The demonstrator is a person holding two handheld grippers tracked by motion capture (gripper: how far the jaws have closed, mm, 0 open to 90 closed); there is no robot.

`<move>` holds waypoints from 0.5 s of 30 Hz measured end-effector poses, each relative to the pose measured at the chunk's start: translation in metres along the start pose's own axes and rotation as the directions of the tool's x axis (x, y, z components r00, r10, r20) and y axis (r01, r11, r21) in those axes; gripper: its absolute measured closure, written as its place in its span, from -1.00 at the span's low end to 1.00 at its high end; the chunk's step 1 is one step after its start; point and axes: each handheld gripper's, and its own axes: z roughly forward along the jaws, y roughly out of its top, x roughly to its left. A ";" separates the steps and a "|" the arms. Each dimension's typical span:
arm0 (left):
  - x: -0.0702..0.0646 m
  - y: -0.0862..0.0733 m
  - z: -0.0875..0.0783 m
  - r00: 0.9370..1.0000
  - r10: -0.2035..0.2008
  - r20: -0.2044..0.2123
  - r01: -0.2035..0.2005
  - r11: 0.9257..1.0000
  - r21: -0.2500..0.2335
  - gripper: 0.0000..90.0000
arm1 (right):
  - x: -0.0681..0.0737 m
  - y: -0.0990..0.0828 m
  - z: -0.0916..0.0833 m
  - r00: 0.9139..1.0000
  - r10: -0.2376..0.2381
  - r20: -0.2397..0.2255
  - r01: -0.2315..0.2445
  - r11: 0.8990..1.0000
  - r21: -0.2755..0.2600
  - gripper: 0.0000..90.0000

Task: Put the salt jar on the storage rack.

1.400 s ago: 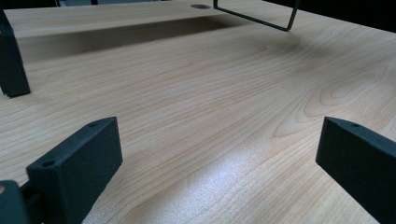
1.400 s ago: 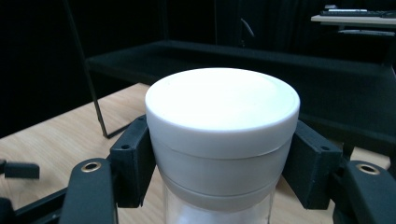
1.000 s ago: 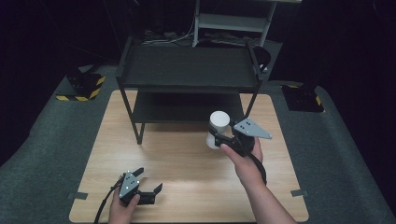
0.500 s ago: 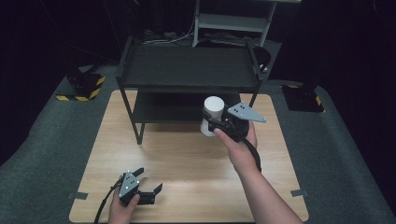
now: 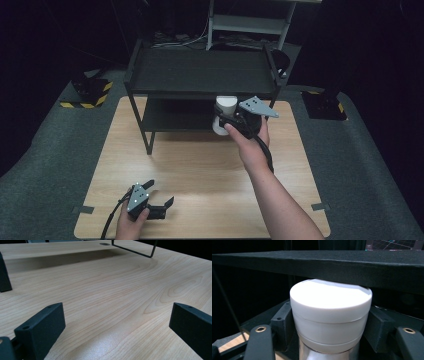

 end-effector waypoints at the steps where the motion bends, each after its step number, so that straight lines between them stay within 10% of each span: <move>1: 0.000 0.000 0.000 1.000 0.000 0.000 0.000 1.000 0.000 -0.99 | 0.000 -0.001 0.002 1.000 -0.003 0.003 0.003 1.000 -0.006 -0.23; 15: 0.001 -0.001 0.000 1.000 -0.004 0.006 0.005 1.000 -0.003 -0.99 | -0.007 -0.014 0.030 0.999 -0.003 0.049 0.005 0.999 -0.044 -0.23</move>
